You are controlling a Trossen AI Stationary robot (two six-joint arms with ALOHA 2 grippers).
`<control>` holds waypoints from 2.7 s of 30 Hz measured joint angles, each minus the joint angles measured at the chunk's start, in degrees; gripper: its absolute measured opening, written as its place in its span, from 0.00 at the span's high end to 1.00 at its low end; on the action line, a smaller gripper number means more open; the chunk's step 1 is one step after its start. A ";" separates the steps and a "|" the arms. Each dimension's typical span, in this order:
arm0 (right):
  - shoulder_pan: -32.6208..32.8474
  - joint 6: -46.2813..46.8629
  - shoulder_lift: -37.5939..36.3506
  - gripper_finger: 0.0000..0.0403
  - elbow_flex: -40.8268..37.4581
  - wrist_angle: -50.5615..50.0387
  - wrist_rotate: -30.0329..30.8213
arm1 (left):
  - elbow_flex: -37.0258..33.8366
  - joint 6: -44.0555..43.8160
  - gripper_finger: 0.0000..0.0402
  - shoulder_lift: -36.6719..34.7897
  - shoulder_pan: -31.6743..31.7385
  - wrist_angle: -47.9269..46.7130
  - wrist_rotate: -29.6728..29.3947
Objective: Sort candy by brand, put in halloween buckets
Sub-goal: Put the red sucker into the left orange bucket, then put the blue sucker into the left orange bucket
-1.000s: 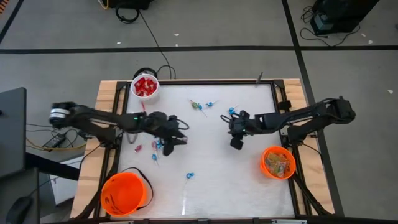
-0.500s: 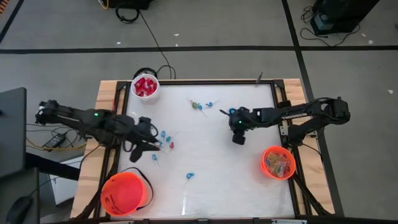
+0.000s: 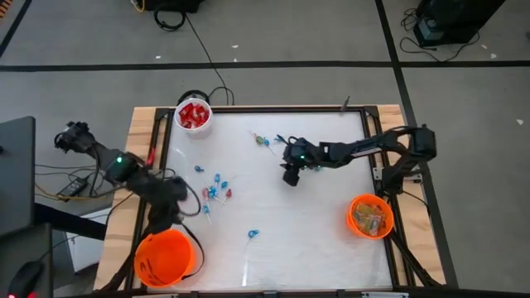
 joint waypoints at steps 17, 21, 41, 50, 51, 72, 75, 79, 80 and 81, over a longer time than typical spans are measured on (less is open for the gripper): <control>-5.97 0.94 16.64 0.63 25.02 -13.75 3.31 | 0.00 -6.28 0.69 12.75 -14.24 7.34 0.86; -7.74 -3.87 19.96 0.63 32.04 -16.83 1.97 | -0.02 -6.31 0.66 14.74 -14.24 6.27 0.70; -13.40 -5.64 29.40 0.52 48.59 -33.31 -12.30 | -0.02 -6.50 0.44 15.11 -14.24 7.08 0.40; -14.45 -0.60 30.26 0.52 48.65 -32.79 -13.86 | 4.10 -5.47 0.44 13.93 -14.24 5.34 1.24; -14.46 0.02 30.23 0.53 48.65 -32.83 -13.99 | 4.79 -5.19 0.44 13.96 -14.23 4.76 0.12; -11.50 -8.90 26.95 0.80 51.95 -50.86 -9.09 | 7.07 7.28 0.47 14.07 -0.88 -1.82 -34.78; -10.44 -8.97 24.30 0.81 47.86 -50.78 -11.61 | 4.14 7.56 0.47 14.04 4.70 -1.39 -32.64; -8.27 -6.97 18.86 0.80 40.21 -44.97 -13.98 | -1.00 8.02 0.47 14.07 12.87 -1.94 -29.30; -7.44 -6.21 17.47 0.80 37.82 -42.50 -14.27 | -2.16 9.15 0.47 14.07 14.88 -2.46 -29.18; -6.48 -5.08 16.19 0.80 35.42 -40.03 -14.40 | -3.23 10.59 0.47 14.07 17.05 -2.81 -29.04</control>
